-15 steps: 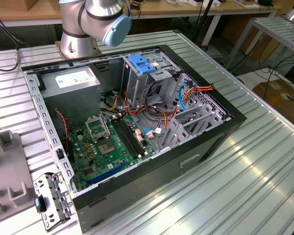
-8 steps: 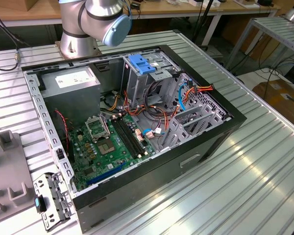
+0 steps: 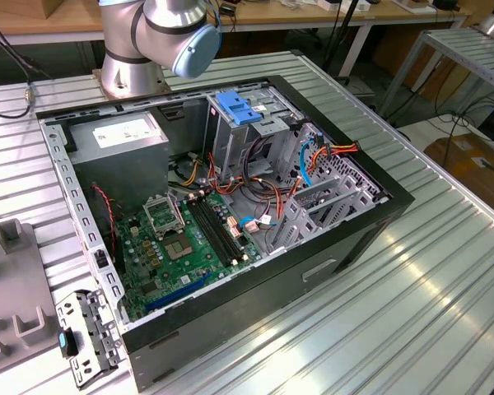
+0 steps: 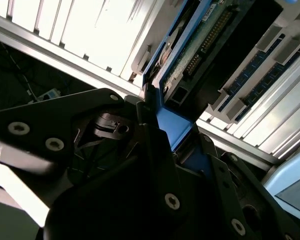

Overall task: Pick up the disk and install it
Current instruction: 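Pick up the disk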

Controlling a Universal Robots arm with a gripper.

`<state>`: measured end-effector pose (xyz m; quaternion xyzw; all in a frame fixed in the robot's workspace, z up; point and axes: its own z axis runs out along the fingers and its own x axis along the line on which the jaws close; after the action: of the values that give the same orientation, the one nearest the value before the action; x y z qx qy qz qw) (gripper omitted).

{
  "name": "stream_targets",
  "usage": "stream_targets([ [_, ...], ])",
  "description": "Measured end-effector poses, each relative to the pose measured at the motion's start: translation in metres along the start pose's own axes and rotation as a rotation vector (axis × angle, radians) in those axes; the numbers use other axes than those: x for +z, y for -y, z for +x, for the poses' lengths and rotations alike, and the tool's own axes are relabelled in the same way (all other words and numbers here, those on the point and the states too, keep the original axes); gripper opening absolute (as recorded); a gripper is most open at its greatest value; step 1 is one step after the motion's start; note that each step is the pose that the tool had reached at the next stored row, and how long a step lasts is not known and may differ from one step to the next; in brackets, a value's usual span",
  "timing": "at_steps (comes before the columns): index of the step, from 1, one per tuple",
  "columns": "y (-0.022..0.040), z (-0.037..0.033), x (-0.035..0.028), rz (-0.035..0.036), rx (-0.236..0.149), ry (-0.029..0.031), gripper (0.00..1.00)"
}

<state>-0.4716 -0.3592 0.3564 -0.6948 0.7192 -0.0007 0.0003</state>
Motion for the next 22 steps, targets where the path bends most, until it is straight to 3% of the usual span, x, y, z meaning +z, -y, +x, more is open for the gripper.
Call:
stream_targets([
  [22, 0.0, 0.0, -0.0101, -0.0001, 0.0, 0.0003, 0.37],
])
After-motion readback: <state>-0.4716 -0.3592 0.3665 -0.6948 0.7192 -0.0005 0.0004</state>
